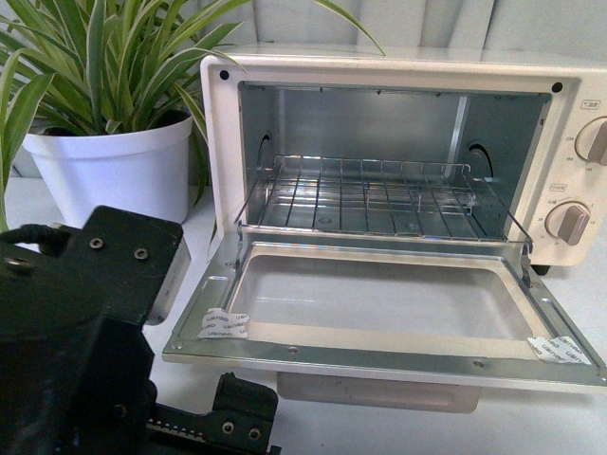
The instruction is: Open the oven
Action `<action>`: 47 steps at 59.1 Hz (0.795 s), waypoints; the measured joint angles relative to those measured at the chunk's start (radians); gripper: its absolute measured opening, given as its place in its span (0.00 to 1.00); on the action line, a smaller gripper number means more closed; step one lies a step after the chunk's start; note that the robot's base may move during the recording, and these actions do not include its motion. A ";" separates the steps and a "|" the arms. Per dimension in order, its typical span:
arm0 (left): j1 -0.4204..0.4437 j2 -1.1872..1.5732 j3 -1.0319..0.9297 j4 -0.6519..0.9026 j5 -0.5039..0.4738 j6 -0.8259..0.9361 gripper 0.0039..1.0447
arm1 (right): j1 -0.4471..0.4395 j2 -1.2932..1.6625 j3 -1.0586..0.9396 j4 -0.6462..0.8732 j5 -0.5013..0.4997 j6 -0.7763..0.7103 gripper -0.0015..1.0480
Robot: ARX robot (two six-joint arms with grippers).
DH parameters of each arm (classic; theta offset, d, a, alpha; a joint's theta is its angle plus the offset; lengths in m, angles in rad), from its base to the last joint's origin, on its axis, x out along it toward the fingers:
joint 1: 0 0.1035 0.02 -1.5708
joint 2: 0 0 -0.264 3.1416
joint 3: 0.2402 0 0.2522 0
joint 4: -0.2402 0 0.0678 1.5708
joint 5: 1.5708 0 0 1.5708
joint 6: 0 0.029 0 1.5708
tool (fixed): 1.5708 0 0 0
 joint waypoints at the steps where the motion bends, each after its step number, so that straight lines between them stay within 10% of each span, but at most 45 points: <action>1: 0.001 -0.008 -0.003 -0.001 0.000 0.004 0.94 | -0.002 0.000 0.000 -0.002 -0.004 -0.004 0.91; 25: -0.006 -0.451 -0.208 -0.050 0.062 0.032 0.94 | -0.100 -0.122 0.005 -0.093 -0.091 -0.137 0.91; 47: 0.005 -1.184 -0.346 -0.481 -0.024 -0.029 0.94 | -0.224 -0.340 -0.117 -0.137 -0.162 -0.200 0.91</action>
